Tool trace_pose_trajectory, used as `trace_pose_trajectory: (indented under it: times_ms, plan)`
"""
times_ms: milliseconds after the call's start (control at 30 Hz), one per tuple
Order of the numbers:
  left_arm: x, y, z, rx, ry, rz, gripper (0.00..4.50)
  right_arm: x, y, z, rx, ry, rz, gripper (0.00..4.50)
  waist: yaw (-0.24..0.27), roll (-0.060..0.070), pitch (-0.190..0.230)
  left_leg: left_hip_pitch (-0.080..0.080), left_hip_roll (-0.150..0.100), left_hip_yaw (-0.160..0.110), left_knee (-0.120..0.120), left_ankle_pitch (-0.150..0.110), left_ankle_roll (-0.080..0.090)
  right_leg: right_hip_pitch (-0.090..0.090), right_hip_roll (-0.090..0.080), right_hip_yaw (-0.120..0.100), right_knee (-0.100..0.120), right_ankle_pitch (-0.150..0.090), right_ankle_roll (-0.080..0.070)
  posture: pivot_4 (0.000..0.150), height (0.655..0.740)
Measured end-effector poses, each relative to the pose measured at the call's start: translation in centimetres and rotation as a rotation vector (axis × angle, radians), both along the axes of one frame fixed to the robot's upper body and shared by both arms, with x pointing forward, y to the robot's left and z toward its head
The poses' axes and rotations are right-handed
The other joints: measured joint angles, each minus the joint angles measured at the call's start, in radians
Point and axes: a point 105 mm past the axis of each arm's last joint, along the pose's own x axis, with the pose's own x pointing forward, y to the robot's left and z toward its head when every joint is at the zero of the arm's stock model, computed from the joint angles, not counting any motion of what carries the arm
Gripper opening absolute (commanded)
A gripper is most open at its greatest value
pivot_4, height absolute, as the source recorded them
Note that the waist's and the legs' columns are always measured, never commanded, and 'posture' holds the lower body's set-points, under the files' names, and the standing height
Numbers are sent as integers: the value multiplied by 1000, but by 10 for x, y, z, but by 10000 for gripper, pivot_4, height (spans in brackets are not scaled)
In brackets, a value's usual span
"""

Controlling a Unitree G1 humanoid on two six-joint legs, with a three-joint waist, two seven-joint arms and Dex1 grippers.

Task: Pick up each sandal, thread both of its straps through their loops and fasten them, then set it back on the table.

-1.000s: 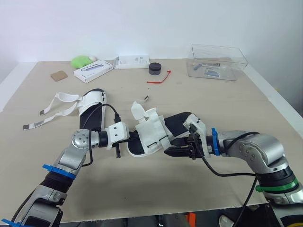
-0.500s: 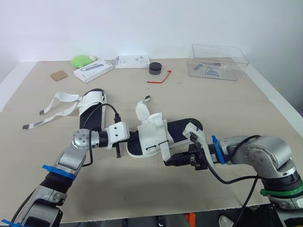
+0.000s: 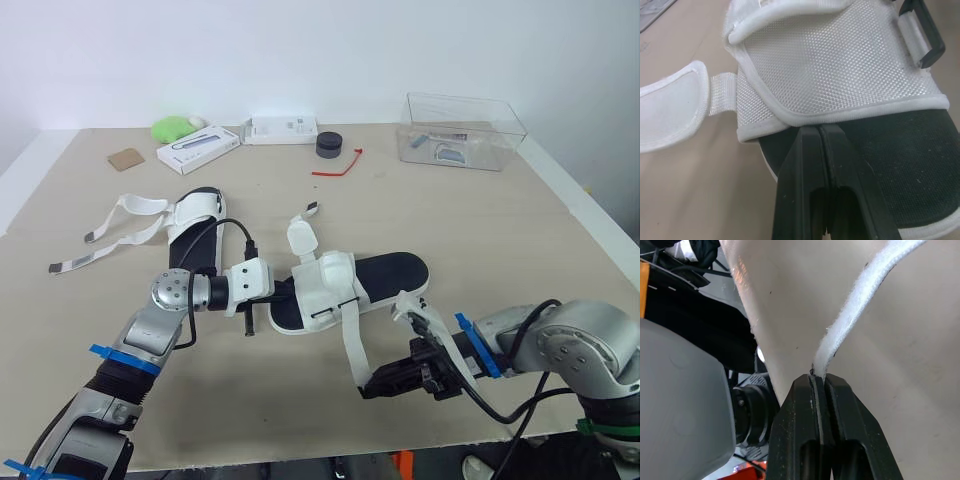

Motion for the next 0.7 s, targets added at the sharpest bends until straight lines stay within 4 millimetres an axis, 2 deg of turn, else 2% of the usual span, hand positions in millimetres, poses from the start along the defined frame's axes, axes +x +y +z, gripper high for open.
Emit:
trace_pose_trajectory:
  times_ms: [200, 433, 533, 600, 700]
  plan:
    - [-5, -3, 0, 13, -8, -50, 0, -9, -1, 1, 6, 33, 20, 705, 1, 0, 0, 0, 0, 0, 0, 0, 0, 0, 0, 0, 0, 0, 0, 1500, 7400]
    - [-13, -4, 3, 33, 21, -173, 0, -10, -5, 3, 11, 35, 9, 705, 1, 0, 0, 0, 0, 0, 0, 0, 0, 0, 0, 0, 0, 0, 0, 1500, 7400]
    - [-15, -3, 2, 48, 36, -204, 0, -10, -5, 5, 23, 27, 9, 10657, 0, 0, 0, 0, 0, 0, 0, 0, 0, 0, 0, -1, 0, -1, 0, 1500, 7400]
    - [-15, -2, 1, 51, 37, -212, 0, -9, -6, 8, 27, -12, 24, 21435, 1, 0, 0, -1, 0, -1, 0, 0, 0, 0, 0, -1, 0, -1, 0, 1500, 7400]
    - [-14, -2, -2, 51, 34, -210, 0, 3, -18, 9, -65, -190, 50, 36957, 1, 1, 0, -1, 0, 0, 0, 0, 0, 0, -1, -1, 0, -1, 1, 1500, 7400]
